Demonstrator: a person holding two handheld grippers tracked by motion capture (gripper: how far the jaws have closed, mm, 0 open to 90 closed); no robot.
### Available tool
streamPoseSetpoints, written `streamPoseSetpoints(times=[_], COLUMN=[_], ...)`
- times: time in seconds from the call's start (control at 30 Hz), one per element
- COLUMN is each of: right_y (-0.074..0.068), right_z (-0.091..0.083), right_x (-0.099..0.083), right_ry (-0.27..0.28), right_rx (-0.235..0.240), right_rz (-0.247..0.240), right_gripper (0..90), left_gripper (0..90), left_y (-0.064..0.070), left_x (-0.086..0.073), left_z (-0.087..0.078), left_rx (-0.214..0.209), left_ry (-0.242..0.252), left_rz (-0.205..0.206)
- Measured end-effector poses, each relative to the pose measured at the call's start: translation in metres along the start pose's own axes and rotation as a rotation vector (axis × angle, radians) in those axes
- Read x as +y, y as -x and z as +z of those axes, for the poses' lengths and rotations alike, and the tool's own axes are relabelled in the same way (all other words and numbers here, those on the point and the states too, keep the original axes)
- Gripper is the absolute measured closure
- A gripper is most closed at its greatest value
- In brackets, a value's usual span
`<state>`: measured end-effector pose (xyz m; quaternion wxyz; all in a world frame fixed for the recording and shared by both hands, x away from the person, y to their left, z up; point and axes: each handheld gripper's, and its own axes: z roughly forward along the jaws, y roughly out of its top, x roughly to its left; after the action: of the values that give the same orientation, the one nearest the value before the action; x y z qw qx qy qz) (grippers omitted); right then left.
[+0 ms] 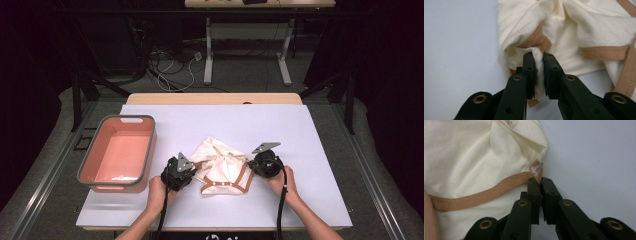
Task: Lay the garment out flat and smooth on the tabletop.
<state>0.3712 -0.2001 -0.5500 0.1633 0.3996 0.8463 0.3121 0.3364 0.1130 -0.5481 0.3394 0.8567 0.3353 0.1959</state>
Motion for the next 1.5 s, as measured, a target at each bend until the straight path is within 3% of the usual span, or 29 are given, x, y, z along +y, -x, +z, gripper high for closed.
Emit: streamPoseSetpoints(times=[0.17,0.33,0.5,0.57,0.7,0.8,0.93,0.97,1.13,1.37,1.5], right_y=[0.005,0.009,0.007,0.006,0.007,0.006,0.005,0.005,0.005,0.004,0.004], right_z=[-0.008,-0.007,-0.003,-0.005,-0.005,-0.006,-0.006,-0.005,-0.006,-0.003,-0.001], right_x=[0.0,-0.001,-0.001,-0.001,-0.001,0.0,0.0,-0.001,-0.001,-0.001,0.0], right_ry=[0.031,0.021,0.004,0.005,0.01,0.008,0.007,0.005,0.001,-0.006,-0.016], right_rx=[-0.03,-0.032,-0.022,-0.025,-0.025,-0.025,-0.012,-0.008,-0.007,0.0,0.001], right_rz=[0.012,0.025,0.012,0.01,0.013,0.01,0.006,0.008,0.005,-0.005,-0.004], right_gripper=[86.2,85.0,82.7,82.8,82.7,82.3,81.3,80.9,80.8,80.1,80.1], left_gripper=[81.1,79.9,66.8,54.1,47.2,51.3,52.5,52.4,48.7,45.6,53.2], left_y=[-0.008,-0.01,-0.007,-0.004,0.003,0.009,0.013,0.014,0.015,0.014,0.012], left_x=[0.0,-0.001,0.001,0.003,0.009,0.01,0.008,0.004,0.001,-0.002,-0.003], left_z=[-0.008,-0.005,-0.005,-0.009,-0.017,-0.02,-0.012,-0.006,0.003,0.009,0.013], left_rx=[0.068,0.089,0.066,0.062,0.014,-0.031,-0.1,-0.097,-0.106,-0.111,-0.136], left_ry=[0.038,0.013,-0.02,-0.001,0.021,0.016,-0.053,-0.077,-0.091,-0.064,-0.018], left_rz=[-0.02,-0.028,-0.019,-0.003,-0.008,-0.002,-0.002,0.001,0.001,-0.01,0.01])
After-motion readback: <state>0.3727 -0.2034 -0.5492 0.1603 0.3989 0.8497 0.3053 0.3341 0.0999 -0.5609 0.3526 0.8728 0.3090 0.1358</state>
